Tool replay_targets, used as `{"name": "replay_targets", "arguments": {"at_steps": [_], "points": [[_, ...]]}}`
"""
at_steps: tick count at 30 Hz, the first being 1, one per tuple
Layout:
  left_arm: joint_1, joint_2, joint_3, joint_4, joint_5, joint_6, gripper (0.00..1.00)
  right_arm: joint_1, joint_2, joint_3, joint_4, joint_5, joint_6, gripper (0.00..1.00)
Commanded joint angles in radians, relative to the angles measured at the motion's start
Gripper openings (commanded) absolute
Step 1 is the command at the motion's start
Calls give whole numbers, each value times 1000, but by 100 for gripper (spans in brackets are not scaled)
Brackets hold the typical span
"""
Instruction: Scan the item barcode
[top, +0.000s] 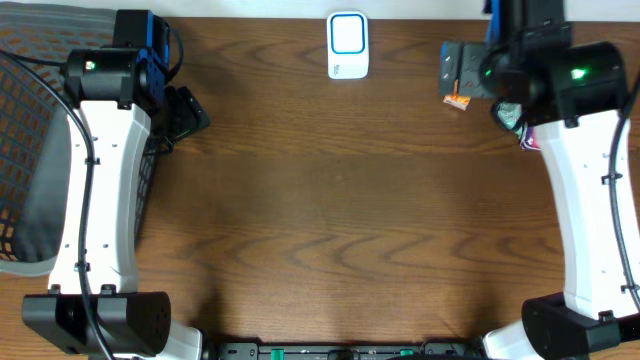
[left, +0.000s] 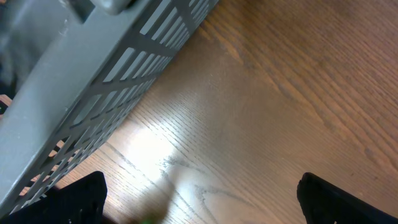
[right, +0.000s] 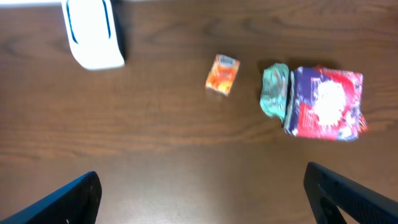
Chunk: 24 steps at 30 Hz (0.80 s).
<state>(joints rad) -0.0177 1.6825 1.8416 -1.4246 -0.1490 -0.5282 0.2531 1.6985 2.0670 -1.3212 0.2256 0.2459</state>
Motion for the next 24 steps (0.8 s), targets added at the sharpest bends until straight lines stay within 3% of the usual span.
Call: {"name": "replay_targets", "arguments": {"at_steps": [1, 7, 17, 24], "points": [[2, 5, 6, -3, -17, -16, 98, 51, -5, -2, -40, 119, 39, 99], [2, 5, 6, -3, -17, -16, 98, 82, -4, -75, -71, 103, 72, 99], [2, 5, 6, -3, -17, -16, 98, 93, -6, -350, -3, 8, 64, 99], [2, 5, 6, -3, -17, -16, 98, 125, -99, -374, -7, 9, 64, 99]]}}
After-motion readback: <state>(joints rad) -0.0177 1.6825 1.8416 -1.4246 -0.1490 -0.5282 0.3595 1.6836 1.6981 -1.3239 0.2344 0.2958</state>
